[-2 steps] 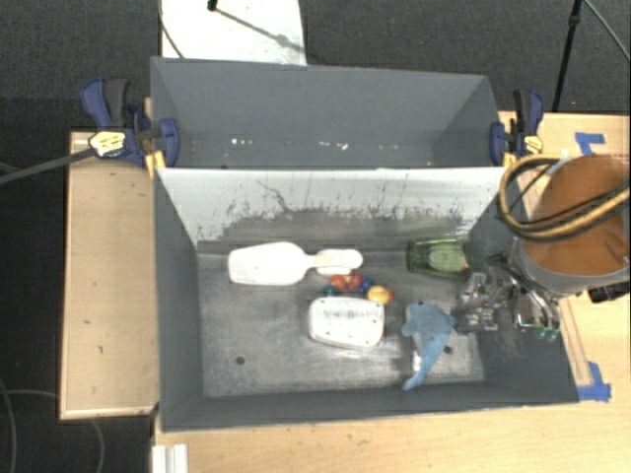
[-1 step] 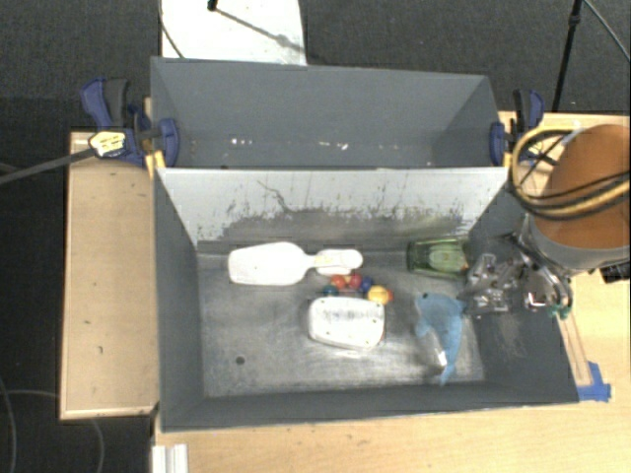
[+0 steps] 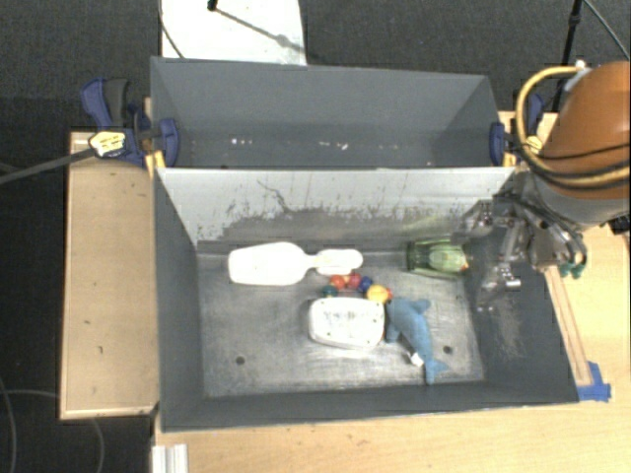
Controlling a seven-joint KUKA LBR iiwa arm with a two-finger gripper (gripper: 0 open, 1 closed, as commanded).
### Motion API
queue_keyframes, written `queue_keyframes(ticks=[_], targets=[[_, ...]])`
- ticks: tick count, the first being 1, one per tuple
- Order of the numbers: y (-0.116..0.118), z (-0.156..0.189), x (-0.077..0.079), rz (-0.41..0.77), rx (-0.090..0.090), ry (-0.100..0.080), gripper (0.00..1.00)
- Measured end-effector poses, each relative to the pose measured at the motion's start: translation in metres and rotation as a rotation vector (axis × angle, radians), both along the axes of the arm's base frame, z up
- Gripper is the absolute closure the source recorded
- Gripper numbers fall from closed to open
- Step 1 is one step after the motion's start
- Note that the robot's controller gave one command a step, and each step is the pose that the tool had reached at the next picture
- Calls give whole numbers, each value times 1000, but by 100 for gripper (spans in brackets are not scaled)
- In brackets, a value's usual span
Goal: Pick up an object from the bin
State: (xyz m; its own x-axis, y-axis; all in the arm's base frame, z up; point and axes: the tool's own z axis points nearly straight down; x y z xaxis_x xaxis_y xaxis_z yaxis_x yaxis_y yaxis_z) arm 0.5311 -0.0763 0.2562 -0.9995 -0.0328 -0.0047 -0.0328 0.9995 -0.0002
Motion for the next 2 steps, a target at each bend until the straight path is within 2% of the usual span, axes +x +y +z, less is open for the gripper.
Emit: queue_keyframes(ticks=[2], targets=[[-1,-1,0,0,0,0,0]])
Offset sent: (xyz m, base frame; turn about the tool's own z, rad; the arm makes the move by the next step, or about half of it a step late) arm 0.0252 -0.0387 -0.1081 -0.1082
